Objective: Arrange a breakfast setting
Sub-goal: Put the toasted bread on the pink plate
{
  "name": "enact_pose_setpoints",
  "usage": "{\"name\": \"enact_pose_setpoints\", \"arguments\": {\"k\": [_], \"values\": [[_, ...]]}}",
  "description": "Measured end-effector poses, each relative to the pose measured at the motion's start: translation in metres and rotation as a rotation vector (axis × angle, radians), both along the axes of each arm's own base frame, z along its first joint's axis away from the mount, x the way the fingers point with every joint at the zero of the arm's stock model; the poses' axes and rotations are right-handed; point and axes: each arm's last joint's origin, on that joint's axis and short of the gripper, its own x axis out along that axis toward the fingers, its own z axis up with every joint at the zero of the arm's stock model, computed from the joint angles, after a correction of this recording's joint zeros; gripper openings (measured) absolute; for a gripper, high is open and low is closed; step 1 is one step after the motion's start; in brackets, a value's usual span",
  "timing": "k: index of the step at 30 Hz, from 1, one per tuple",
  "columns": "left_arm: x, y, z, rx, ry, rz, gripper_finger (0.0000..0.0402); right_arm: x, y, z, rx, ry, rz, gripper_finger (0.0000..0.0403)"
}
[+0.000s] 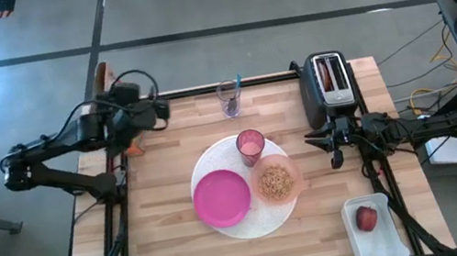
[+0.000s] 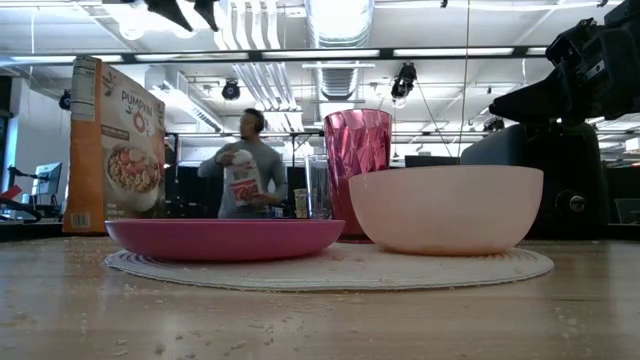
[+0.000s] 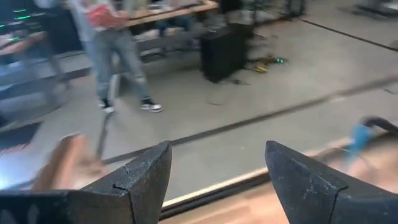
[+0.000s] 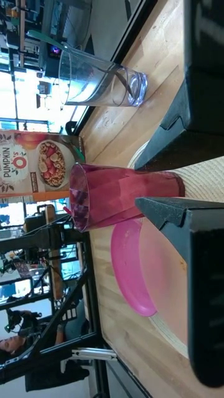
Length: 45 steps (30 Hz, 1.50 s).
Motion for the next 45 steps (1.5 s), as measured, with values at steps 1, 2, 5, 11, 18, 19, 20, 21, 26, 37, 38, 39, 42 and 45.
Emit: {"name": "enact_pose_setpoints", "arguments": {"k": [1,2,5,11,18,19,20,21,26,37,38,39,42,45], "values": [[0.006,0.0,0.0,-0.009,0.01,-0.036,0.0242,0.0,0.0,0.0,0.0,0.0,0.0,0.0068],[0.012,0.0,0.0,-0.02,0.013,-0.072,0.0242,0.0,0.0,0.0,0.001,-0.001,0.0,0.0068],[0.03,-0.001,-0.003,-0.074,0.018,-0.189,0.0242,0.0,0.0,0.0,0.0,0.0,0.0,0.0068],[0.067,-0.01,-0.018,-0.138,0.029,-0.363,0.0242,0.0,0.0,0.0,0.001,0.0,0.0,0.0068],[0.111,-0.032,-0.048,-0.163,0.068,-0.463,0.0242,0.0,0.0,0.0,0.001,0.0,0.0,0.0068],[0.116,-0.035,-0.053,-0.166,0.075,-0.473,0.0242,0.0,0.0,0.0,0.0,0.0,0.0,0.0068],[0.12,-0.039,-0.057,-0.169,0.078,-0.481,0.0242,0.0,0.0,0.0,0.0,0.0,0.0,0.0068],[0.124,-0.043,-0.06,-0.172,0.079,-0.491,0.0242,0.0,0.0,0.0,0.002,-0.001,0.0,0.0068],[0.136,-0.07,-0.075,-0.195,0.077,-0.545,0.0242,0.0,0.0,0.0,0.001,-0.001,0.0,0.0068],[0.141,-0.136,-0.093,-0.191,0.029,-0.634,0.0242,0.0,0.0,0.0,0.001,-0.001,0.0,0.0068],[0.141,-0.141,-0.094,-0.193,0.03,-0.647,0.0242,0.0,0.0,0.0,0.0,0.0,0.0,0.0068],[0.141,-0.146,-0.096,-0.195,0.028,-0.657,0.0242,0.0,0.0,0.0,0.001,0.0,0.0,0.0068],[0.14,-0.16,-0.1,-0.208,0.02,-0.685,0.0242,0.0,0.0,0.0,0.0,0.0,0.0,0.0068],[0.137,-0.172,-0.103,-0.235,0.004,-0.711,0.0242,0.0,0.0,0.0,0.001,-0.001,0.0,0.0068]]}}
